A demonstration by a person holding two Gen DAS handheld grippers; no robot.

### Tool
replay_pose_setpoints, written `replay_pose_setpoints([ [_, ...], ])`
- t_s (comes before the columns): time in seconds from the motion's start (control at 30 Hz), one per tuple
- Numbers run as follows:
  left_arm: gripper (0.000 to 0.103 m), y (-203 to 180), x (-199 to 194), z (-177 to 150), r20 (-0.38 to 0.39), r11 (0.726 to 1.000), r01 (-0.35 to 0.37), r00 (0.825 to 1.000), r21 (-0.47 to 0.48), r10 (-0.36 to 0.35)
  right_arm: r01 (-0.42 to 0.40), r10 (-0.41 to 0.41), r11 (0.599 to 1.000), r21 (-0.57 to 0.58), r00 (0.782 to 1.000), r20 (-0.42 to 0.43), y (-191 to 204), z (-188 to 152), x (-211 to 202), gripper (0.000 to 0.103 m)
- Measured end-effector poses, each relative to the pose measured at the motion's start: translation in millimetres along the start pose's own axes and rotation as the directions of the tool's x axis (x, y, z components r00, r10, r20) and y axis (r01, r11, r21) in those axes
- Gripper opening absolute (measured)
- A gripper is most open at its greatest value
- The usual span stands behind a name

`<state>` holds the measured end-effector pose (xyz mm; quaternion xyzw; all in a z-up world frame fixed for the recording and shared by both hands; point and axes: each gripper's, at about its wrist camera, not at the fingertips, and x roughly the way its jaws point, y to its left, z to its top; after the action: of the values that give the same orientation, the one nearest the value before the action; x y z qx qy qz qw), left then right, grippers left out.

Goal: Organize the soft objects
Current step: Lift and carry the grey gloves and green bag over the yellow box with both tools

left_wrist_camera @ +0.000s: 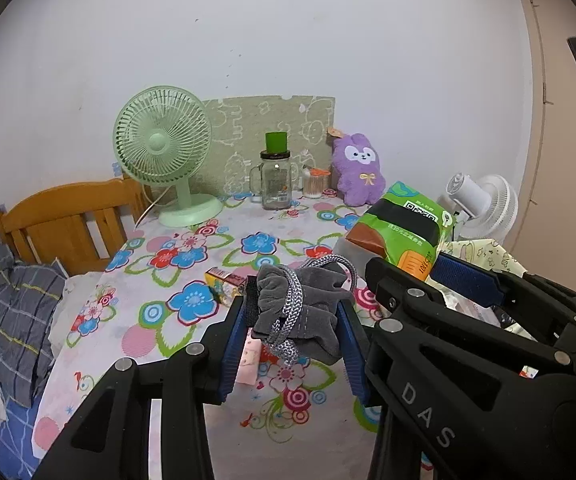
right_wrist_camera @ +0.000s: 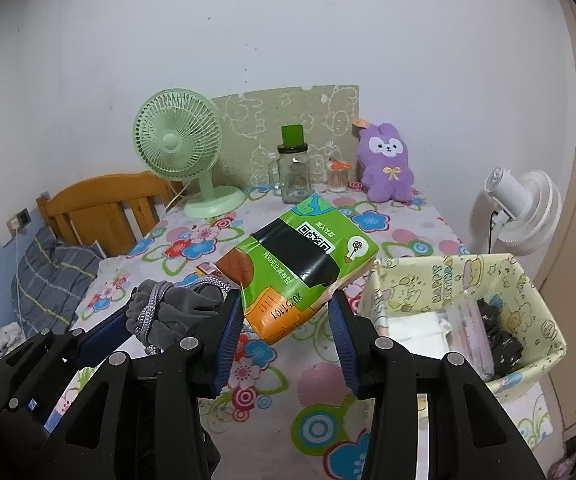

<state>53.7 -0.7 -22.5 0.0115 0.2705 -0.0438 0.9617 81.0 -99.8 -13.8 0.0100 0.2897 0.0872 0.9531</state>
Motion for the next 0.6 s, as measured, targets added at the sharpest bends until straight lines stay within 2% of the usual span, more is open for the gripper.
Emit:
replay_pose_setpoints([
  [0.6, 0.045, -42.4, 10.1, 19.6, 0.028, 0.998, 0.047, 0.998, 0.042, -0.048, 0.047, -0.047, 0.999, 0.013, 0.998, 0.036, -38.5, 13.6, -9.6, 0.047],
])
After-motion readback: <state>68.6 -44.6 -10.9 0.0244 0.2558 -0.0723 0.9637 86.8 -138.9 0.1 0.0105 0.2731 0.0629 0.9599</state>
